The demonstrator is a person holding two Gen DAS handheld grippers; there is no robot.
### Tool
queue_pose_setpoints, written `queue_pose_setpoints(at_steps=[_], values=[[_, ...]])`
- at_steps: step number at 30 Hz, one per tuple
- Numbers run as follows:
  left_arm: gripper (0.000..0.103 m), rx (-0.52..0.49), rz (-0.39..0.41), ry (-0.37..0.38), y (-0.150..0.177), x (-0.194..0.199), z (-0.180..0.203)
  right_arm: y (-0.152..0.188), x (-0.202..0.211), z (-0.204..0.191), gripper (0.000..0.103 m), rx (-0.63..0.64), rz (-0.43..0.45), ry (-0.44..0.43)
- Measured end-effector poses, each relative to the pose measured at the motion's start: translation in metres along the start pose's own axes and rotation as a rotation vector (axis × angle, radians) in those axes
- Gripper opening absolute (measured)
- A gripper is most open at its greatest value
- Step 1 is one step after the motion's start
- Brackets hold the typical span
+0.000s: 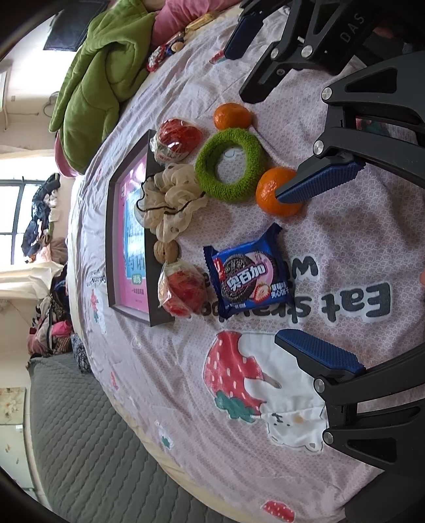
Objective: Organize objects
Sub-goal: 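Grasp the orange by the cookie pack with the left tool while the right tool grasps the other orange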
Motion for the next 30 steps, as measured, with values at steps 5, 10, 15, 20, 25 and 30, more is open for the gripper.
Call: queue_pose_setpoints(at_steps=[5,10,15,20,25,30], values=[[0.08,-0.013,-0.01,0.031,0.002,-0.004,0.007,0.001,-0.006,0.0,0.073,0.019,-0.02,-0.003],[0.08,-0.018,-0.009,0.049,0.001,-0.004,0.01,0.001,-0.012,0.002,0.073,0.023,-0.032,-0.013],[0.08,-0.037,-0.013,0.077,0.001,-0.007,0.017,-0.002,-0.014,0.012,0.073,0.005,-0.038,-0.021],[0.08,-0.053,-0.027,0.087,0.003,-0.014,0.021,-0.005,-0.023,0.018,0.073,0.022,-0.07,-0.029],[0.08,-0.067,-0.039,0.107,0.003,-0.02,0.027,-0.006,-0.033,0.015,0.073,0.064,-0.098,-0.038],[0.08,-0.081,-0.054,0.122,0.004,-0.028,0.031,-0.004,-0.044,0.015,0.073,0.071,-0.139,-0.053]])
Point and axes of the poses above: each gripper's, at about its wrist camera, not at the fingertips, and x roughly against the way its jaws point, z to its right, y to its underside, the point moved 7 cm from there along -x, roughly the way its jaws point, and after that the axes turned 5 degrees about -z, right-handed, at the moved point
